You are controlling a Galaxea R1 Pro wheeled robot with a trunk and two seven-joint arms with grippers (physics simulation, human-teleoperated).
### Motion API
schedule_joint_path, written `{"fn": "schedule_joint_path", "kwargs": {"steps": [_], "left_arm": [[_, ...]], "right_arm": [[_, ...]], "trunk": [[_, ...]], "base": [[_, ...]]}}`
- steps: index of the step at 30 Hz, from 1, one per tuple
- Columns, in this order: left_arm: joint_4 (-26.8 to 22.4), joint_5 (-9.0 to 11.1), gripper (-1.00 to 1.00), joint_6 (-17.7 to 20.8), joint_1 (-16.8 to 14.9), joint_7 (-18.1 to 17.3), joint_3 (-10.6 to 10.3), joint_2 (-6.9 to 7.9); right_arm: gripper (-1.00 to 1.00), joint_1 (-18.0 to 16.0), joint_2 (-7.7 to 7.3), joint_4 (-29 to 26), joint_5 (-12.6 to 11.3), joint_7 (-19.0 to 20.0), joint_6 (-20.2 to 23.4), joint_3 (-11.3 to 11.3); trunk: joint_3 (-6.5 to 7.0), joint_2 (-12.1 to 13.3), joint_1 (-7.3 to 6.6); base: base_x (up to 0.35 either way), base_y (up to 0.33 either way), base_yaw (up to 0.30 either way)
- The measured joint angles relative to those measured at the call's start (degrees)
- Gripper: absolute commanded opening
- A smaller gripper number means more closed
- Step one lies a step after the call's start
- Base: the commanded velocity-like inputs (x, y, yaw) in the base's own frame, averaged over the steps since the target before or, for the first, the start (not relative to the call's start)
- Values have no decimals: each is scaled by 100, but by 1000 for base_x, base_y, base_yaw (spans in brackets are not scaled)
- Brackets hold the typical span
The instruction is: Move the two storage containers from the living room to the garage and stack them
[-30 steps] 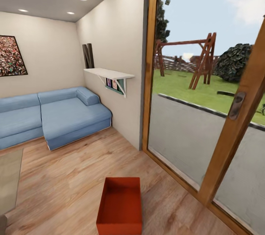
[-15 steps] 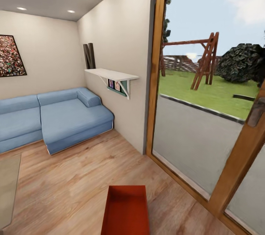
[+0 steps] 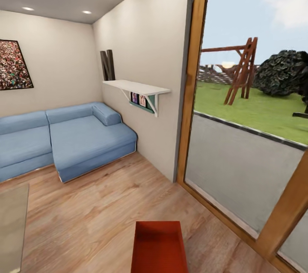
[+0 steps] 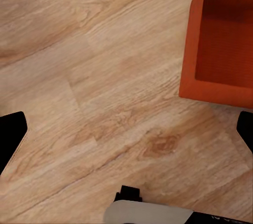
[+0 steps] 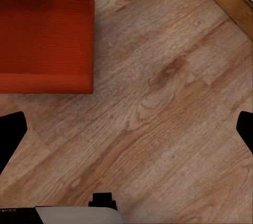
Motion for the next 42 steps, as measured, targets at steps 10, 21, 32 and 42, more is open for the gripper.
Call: {"fn": "schedule_joint_path", "kwargs": {"steps": [10, 21, 32, 42], "left_arm": [[1, 0, 100, 1, 0, -1, 0, 0], [1, 1, 100, -3, -1, 0, 1, 3], [0, 0, 100, 3, 0, -1, 1, 8], [0, 0, 100, 3, 0, -2, 1, 3]], "right_arm": [[100, 0, 0, 0, 0, -2, -1, 0], [100, 1, 0, 0, 1, 2, -3, 1], [100, 0, 0, 0, 0, 1, -2, -2], [100, 0, 0, 0, 2, 1, -2, -1]], "trunk": [[0, -2, -1], [0, 0, 0], [0, -1, -3], [0, -1, -3]], "base": [[17, 257, -20], [4, 14, -239], [159, -92, -39], [286, -182, 0]]}}
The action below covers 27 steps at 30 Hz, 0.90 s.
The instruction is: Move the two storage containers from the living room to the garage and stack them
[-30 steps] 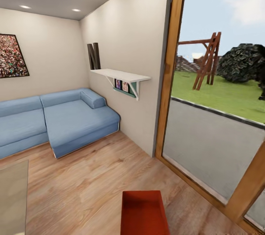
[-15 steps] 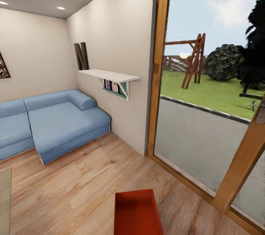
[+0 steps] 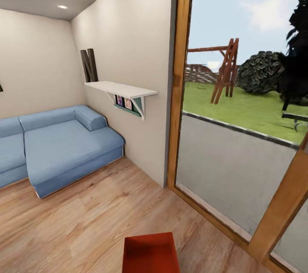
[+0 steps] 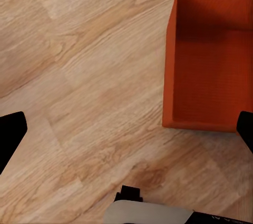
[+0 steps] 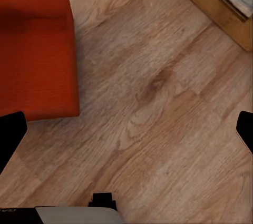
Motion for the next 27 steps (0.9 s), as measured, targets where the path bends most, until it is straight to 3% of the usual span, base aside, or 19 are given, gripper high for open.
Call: {"fn": "schedule_joint_path", "kwargs": {"steps": [5, 19, 27], "left_arm": [[0, 0, 100, -2, 0, 1, 0, 3], [0, 0, 100, -6, 0, 1, 0, -1], [-2, -1, 100, -3, 1, 0, -1, 4]], "right_arm": [[100, 0, 0, 0, 6, 1, 1, -4], [100, 0, 0, 0, 8, 1, 1, -4], [100, -1, 1, 0, 4, 0, 2, 0]], "trunk": [[0, 1, 2], [0, 1, 3], [0, 1, 3]], "base": [[158, -115, 0], [3, -2, 4], [0, 0, 195]]}}
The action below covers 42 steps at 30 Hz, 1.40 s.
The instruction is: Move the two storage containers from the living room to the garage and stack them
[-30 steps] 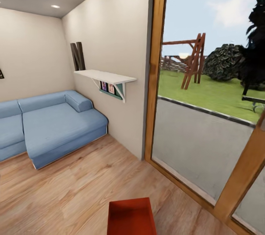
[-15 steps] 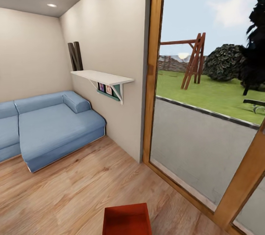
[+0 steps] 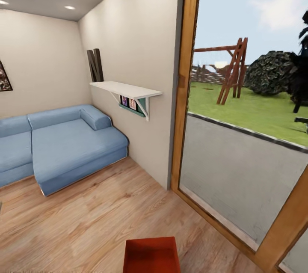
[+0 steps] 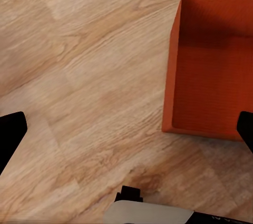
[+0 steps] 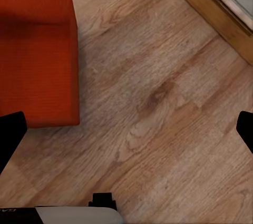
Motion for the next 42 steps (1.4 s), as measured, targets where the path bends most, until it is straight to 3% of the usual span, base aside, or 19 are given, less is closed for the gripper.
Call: {"fn": "schedule_joint_path", "kwargs": {"steps": [15, 42], "left_arm": [[1, 0, 100, -2, 0, 1, 0, 1], [2, 1, 100, -2, -1, 2, 1, -5]], "right_arm": [[100, 0, 0, 0, -3, 0, -1, 0], [100, 1, -1, 0, 2, 1, -2, 1]], "trunk": [[0, 0, 0], [0, 0, 0]], "base": [[0, 0, 125], [45, -44, -20]]}}
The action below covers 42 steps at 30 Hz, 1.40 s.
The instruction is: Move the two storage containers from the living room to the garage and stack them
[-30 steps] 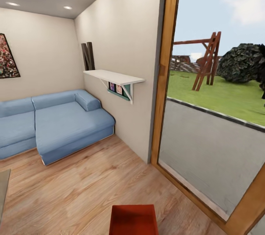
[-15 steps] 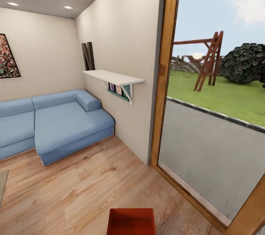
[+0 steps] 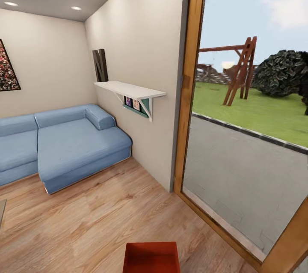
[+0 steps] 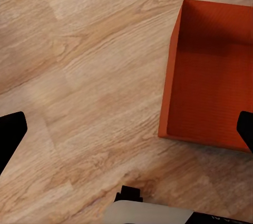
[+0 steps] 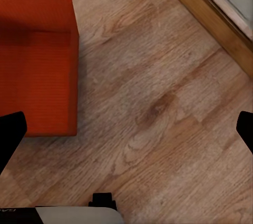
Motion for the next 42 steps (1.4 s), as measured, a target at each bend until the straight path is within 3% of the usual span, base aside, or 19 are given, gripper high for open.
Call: {"fn": "schedule_joint_path", "kwargs": {"steps": [15, 23, 30, 36, 42], "left_arm": [[1, 0, 100, 0, 0, 0, 0, -3], [246, -5, 100, -56, 268, -48, 22, -261], [322, 4, 100, -5, 499, -38, -16, -487], [145, 3, 100, 159, 689, -35, -18, -517], [-42, 7, 100, 346, 686, -53, -62, -605]], "right_arm": [[100, 0, 0, 0, -5, -2, 0, -2], [100, 164, 217, 243, 4, -41, -106, 18], [100, 57, 206, 248, 32, -5, -66, -8], [100, -21, 200, 103, 36, -11, 69, -26], [100, -69, 201, -77, 18, 5, 248, -31]], "trunk": [[0, 0, 0], [0, 1, 0], [0, 1, 0], [0, 0, 0], [0, 0, 0]], "base": [[0, 0, -2], [0, 0, 0], [0, 0, 0], [0, 0, 0], [0, 0, 0]]}}
